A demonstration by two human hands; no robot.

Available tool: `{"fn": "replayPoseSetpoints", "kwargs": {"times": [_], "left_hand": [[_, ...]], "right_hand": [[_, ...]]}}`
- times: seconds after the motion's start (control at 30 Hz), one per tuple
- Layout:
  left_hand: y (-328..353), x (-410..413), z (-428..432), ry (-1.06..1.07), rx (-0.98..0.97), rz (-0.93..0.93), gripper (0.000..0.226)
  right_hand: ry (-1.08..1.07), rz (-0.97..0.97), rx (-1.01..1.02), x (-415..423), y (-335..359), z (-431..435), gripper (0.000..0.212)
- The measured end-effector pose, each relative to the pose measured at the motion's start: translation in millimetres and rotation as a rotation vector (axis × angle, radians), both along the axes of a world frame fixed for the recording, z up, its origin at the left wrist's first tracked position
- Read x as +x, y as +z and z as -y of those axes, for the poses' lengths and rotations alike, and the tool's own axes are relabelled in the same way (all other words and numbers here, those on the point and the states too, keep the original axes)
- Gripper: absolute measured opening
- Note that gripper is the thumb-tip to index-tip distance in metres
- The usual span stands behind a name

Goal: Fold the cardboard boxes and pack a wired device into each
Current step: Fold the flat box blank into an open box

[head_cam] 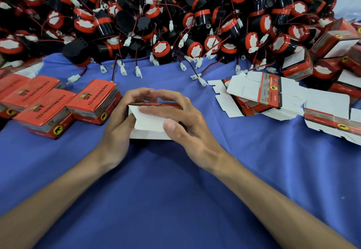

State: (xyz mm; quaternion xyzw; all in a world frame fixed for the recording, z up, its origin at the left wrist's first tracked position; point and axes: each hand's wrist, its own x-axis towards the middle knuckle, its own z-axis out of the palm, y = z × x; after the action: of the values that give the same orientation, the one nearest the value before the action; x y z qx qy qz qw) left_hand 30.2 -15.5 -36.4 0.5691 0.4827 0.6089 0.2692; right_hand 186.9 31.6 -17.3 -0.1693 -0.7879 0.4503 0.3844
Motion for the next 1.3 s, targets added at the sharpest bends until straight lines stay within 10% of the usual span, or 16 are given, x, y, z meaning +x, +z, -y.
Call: {"fn": "replayPoseSetpoints", "kwargs": {"times": [0.33,1.1,1.3], "left_hand": [[5,2,7,-0.103,-0.118,0.134,0.042],[6,6,6,0.26,0.147,-0.367,0.045],[4,7,2,0.45,-0.12,-0.192,0.069]], "right_hand": [[-0.099,-0.032,0.043,-5,-6,-7,0.036],[-0.327,-0.112,0.275,-12,-13,-9,0.029],[-0.345,-0.146,0.301,-9,-14,-13,0.026]]}}
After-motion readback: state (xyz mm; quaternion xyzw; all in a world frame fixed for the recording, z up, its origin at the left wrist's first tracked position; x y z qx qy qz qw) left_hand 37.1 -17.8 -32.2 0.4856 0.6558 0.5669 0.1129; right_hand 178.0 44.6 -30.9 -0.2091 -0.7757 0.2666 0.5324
